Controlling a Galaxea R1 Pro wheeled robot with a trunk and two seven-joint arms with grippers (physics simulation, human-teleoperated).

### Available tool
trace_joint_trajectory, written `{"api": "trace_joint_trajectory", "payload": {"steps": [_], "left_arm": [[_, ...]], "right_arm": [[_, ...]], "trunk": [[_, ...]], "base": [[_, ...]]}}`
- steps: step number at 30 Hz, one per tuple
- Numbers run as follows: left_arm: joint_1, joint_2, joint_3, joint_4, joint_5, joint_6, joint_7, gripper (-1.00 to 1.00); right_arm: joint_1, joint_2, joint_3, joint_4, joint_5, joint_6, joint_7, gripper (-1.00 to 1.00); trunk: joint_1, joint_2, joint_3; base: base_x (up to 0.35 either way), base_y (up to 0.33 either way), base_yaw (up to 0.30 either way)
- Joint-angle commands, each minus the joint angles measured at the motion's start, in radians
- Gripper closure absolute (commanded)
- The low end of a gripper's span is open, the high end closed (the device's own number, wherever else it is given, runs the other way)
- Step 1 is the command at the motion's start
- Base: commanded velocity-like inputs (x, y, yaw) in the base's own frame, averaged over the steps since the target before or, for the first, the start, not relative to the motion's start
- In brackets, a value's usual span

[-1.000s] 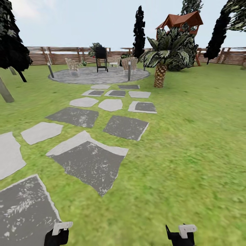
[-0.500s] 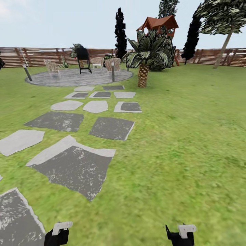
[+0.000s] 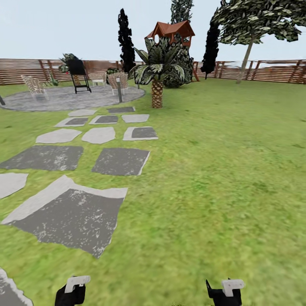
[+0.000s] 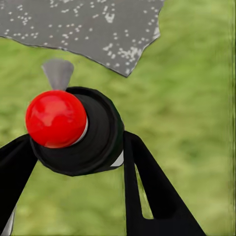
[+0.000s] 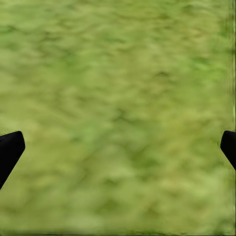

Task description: In the garden, pick up the pesticide atomizer on the floor and spray pesticide onto both trees until each tree trunk is fully covered.

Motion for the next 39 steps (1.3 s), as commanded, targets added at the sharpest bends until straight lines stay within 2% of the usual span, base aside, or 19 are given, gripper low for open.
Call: {"api": "trace_joint_trajectory", "payload": {"steps": [1,39], "left_arm": [[0.0,0.0,0.001,0.001,-0.001,-0.003,0.001,1.0],[0.0,0.0,0.0,0.001,-0.001,-0.003,0.001,1.0]], "right_arm": [[-0.001,0.0,-0.001,0.001,0.004,-0.003,0.0,-1.0],[-0.001,0.002,-0.001,0.0,0.004,-0.003,-0.002,-1.0]], "trunk": [[0.0,0.0,-0.001],[0.0,0.0,-0.001]], "base": [[0.0,0.0,-0.3],[0.0,0.0,-0.3]]}}
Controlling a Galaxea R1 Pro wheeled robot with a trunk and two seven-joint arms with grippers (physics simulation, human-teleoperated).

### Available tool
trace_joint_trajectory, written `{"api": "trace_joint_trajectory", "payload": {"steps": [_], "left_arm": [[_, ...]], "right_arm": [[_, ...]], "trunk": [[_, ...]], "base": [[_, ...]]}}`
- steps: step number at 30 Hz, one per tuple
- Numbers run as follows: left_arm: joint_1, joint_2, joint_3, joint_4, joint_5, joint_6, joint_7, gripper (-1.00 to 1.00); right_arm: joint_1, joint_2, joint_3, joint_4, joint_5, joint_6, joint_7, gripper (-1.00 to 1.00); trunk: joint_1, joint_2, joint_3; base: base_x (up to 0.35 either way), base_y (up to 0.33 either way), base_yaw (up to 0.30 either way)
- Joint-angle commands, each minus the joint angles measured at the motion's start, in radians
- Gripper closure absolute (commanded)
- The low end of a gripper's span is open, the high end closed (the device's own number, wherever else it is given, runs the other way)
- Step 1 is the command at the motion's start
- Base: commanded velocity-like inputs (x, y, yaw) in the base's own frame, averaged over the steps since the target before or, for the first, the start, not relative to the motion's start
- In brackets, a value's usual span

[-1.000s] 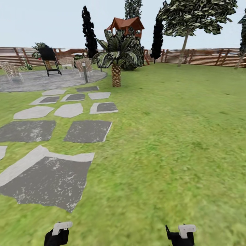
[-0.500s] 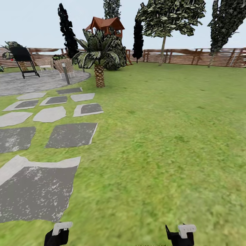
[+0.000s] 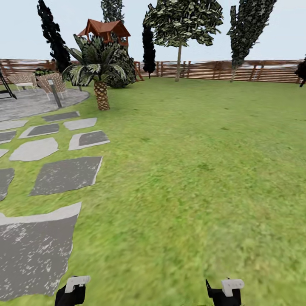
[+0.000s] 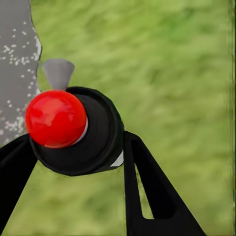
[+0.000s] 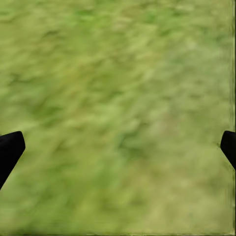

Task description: In the garden, pick up the pesticide atomizer on the floor and spray pesticide onto both trees until each tree trunk is fully covered.

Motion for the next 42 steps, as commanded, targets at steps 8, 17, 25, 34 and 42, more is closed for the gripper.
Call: {"api": "trace_joint_trajectory", "payload": {"steps": [8,17,25,34,42], "left_arm": [[0.0,0.0,0.001,0.0,-0.001,-0.003,0.001,1.0],[0.0,0.0,0.001,0.0,-0.001,-0.003,0.001,1.0],[0.0,0.0,0.001,0.001,-0.001,-0.003,0.001,1.0],[0.0,0.0,0.001,0.001,-0.001,-0.003,0.001,1.0],[0.0,-0.002,0.001,0.0,-0.001,-0.002,0.001,1.0]], "right_arm": [[-0.001,0.001,-0.003,-0.003,-0.001,-0.003,-0.008,-1.0],[-0.001,-0.001,-0.003,-0.002,-0.003,-0.003,-0.011,-1.0],[-0.001,-0.002,-0.003,-0.002,-0.004,-0.003,-0.013,-1.0],[-0.001,-0.001,-0.003,-0.002,-0.004,-0.002,-0.012,-1.0],[-0.001,-0.002,-0.002,-0.001,-0.004,-0.001,-0.011,-1.0]], "trunk": [[0.0,0.0,-0.001],[0.0,0.0,-0.001],[0.0,0.0,-0.001],[0.0,0.0,0.003],[0.0,0.0,0.006]], "base": [[0.0,0.0,-0.3],[0.0,0.0,-0.3],[0.0,0.0,-0.3],[0.0,0.0,-0.3],[0.0,0.0,-0.3]]}}
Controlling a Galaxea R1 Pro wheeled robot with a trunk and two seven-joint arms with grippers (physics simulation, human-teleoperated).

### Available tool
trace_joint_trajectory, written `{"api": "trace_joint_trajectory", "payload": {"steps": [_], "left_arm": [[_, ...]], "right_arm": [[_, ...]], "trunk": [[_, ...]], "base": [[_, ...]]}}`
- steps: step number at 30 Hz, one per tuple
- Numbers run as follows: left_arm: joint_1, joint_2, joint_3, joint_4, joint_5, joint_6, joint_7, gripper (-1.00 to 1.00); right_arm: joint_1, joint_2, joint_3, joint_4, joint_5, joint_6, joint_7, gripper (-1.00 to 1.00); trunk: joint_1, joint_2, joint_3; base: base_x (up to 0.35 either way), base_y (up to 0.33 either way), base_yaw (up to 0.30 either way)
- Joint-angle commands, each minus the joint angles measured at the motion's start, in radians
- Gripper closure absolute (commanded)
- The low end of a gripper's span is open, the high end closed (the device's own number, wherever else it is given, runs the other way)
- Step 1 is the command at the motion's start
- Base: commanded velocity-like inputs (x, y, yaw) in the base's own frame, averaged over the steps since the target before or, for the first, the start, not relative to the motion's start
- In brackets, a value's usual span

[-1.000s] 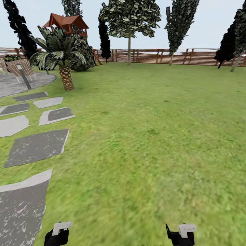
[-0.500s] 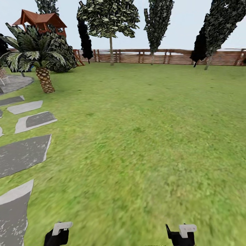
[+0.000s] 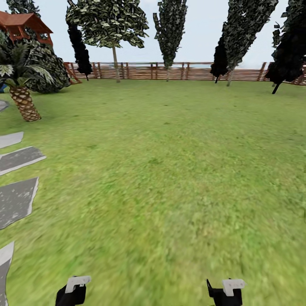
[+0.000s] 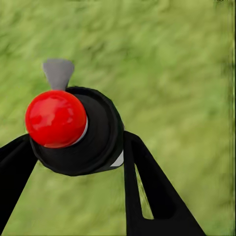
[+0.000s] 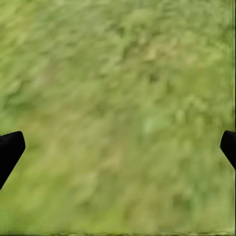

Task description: In the garden, pick up the pesticide atomizer on the floor and spray pesticide onto both trees until each tree trunk is fully covered.

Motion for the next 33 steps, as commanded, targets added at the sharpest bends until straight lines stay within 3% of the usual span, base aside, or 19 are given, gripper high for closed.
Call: {"api": "trace_joint_trajectory", "payload": {"steps": [1,9,33], "left_arm": [[0.0,-0.001,0.001,0.0,-0.001,-0.003,0.001,1.0],[0.0,-0.002,0.001,0.0,-0.002,-0.003,0.001,1.0],[0.0,-0.002,0.001,-0.001,-0.002,-0.004,0.001,1.0]], "right_arm": [[-0.001,0.0,0.0,0.001,0.004,-0.003,-0.001,-1.0],[-0.001,0.0,0.0,0.001,0.004,-0.003,-0.001,-1.0],[-0.001,0.0,0.0,0.001,0.004,-0.003,-0.001,-1.0]], "trunk": [[0.0,0.0,-0.001],[0.0,0.0,-0.001],[0.0,0.0,-0.001]], "base": [[0.0,0.0,-0.3],[0.045,-0.024,-0.3],[0.224,-0.19,-0.3]]}}
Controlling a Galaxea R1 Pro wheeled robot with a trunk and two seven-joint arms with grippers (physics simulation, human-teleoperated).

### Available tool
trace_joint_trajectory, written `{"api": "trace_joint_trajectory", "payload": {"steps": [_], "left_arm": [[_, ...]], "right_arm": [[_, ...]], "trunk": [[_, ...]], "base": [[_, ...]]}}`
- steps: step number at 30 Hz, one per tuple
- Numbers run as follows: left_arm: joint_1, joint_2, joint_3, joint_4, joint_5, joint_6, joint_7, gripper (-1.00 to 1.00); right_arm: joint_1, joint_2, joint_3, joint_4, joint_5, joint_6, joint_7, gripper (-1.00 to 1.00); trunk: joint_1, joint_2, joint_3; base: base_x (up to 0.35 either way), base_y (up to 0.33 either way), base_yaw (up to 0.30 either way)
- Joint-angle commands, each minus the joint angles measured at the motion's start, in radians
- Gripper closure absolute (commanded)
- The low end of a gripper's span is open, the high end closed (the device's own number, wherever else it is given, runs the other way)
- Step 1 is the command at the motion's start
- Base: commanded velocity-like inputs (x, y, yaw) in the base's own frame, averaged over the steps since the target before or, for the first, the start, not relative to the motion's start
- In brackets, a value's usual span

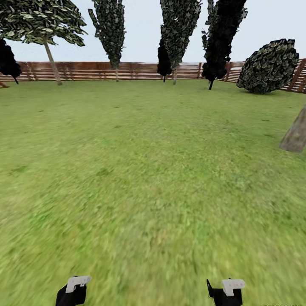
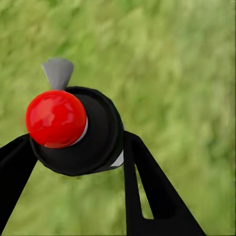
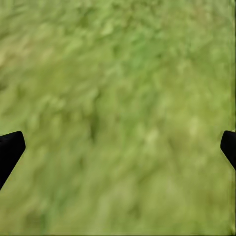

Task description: In the garden, pick up the pesticide atomizer on the floor and spray pesticide onto both trees until each tree trunk is fully covered.

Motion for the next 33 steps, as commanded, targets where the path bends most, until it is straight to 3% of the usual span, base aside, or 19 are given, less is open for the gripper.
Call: {"api": "trace_joint_trajectory", "payload": {"steps": [1,33], "left_arm": [[0.0,0.0,0.002,0.0,-0.001,-0.003,0.002,1.0],[0.0,0.001,0.004,0.0,0.001,-0.003,0.003,1.0]], "right_arm": [[-0.001,0.0,0.0,0.001,0.004,-0.003,-0.001,-1.0],[-0.001,0.0,0.0,0.001,0.004,-0.003,-0.001,-1.0]], "trunk": [[0.0,0.0,-0.001],[0.0,0.0,-0.001]], "base": [[0.222,-0.204,-0.3],[0.215,-0.207,-0.3]]}}
